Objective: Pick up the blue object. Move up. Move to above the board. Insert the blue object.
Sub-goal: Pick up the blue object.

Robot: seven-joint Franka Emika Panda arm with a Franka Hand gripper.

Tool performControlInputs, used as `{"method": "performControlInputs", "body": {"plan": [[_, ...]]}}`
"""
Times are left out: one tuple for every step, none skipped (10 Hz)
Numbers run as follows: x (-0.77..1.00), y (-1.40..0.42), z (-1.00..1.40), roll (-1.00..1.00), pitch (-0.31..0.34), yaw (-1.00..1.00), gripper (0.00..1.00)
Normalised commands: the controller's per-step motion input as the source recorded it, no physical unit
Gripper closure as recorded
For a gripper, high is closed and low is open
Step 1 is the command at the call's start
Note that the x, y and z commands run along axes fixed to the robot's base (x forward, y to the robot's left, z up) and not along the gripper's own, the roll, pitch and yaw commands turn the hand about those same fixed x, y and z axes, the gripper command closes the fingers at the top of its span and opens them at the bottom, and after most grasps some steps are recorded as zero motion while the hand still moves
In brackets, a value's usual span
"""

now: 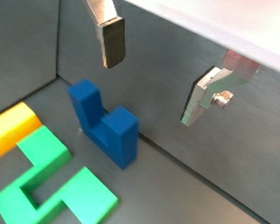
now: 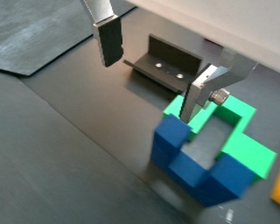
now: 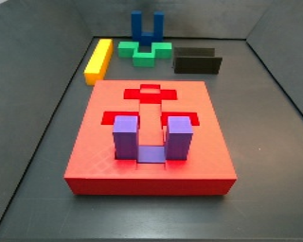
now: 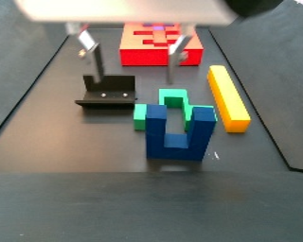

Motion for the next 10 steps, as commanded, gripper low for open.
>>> {"method": "performControlInputs", "body": {"plan": [[0.1,0.0,-0.25,-0.05,0.0,0.03,0.0],[-0.01,-0.08,-0.27,0.0,-0.007,0.0,0.0],[-0.2,-0.2,-0.29,0.0,-0.016,0.0,0.0],[-0.4,-0.26,-0.17,0.0,-0.047,0.01,0.0],[-0.1,-0.25,-0.21,0.0,-0.051,0.0,0.0],[0.0,-0.14,-0.22,0.02,-0.027,0.0,0.0],[-0.01,-0.02,-0.25,0.05,0.0,0.0,0.0],[-0.08,0.0,-0.33,0.06,0.0,0.0,0.0],[-0.08,0.03,-0.31,0.03,0.0,0.0,0.0],[-0.14,0.0,-0.26,0.0,0.0,0.0,0.0]]}}
